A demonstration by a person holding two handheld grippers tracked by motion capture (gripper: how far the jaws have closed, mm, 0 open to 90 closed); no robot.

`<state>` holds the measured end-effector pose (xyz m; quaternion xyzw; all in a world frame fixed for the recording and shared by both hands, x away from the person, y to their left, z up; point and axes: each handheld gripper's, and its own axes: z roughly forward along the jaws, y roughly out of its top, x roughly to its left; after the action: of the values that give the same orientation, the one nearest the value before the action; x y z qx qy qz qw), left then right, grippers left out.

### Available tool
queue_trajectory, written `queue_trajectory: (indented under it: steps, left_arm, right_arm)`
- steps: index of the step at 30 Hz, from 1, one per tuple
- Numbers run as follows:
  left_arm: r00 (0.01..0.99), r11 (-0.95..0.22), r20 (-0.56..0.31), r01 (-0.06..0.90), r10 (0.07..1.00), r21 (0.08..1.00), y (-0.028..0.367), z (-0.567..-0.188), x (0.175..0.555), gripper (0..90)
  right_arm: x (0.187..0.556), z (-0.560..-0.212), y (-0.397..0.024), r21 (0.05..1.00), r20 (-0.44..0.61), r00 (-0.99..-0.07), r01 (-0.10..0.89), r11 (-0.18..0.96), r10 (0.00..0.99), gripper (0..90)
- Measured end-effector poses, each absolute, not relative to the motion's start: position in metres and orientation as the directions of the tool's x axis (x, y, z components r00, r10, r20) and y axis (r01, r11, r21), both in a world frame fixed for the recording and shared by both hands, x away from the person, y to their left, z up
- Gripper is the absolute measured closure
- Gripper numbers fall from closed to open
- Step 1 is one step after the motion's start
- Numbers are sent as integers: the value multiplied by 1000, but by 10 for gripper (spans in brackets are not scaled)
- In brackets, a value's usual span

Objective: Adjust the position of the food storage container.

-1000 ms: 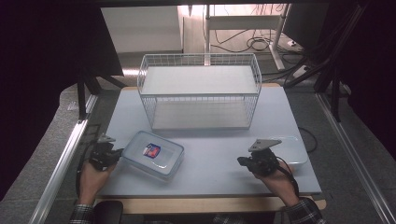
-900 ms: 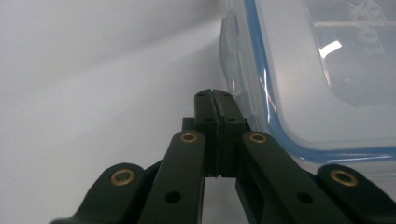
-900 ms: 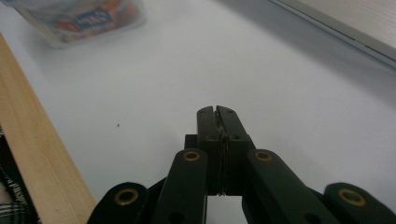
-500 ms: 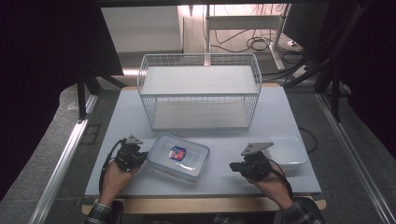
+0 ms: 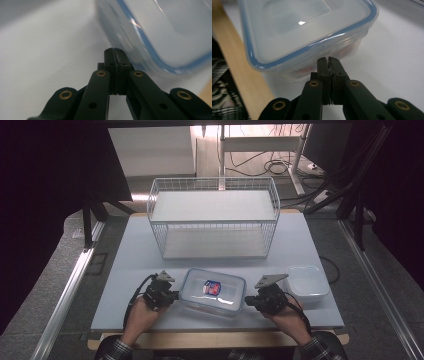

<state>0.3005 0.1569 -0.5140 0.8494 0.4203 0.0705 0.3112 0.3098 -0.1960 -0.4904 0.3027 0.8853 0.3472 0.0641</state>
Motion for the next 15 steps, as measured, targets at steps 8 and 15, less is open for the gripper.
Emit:
queue_trajectory:
  steps: [8,15]
  left_arm:
    - [672,-478,-139,641,727,601,140,-511,294,898]
    - [666,-478,-97,622,740,620,150,-513,295,760]
  right_arm:
    - [323,-492,-210,657,56,-759,517,549,648,886]
    - [325,-490,-213,664,15,-755,497,558,655,801]
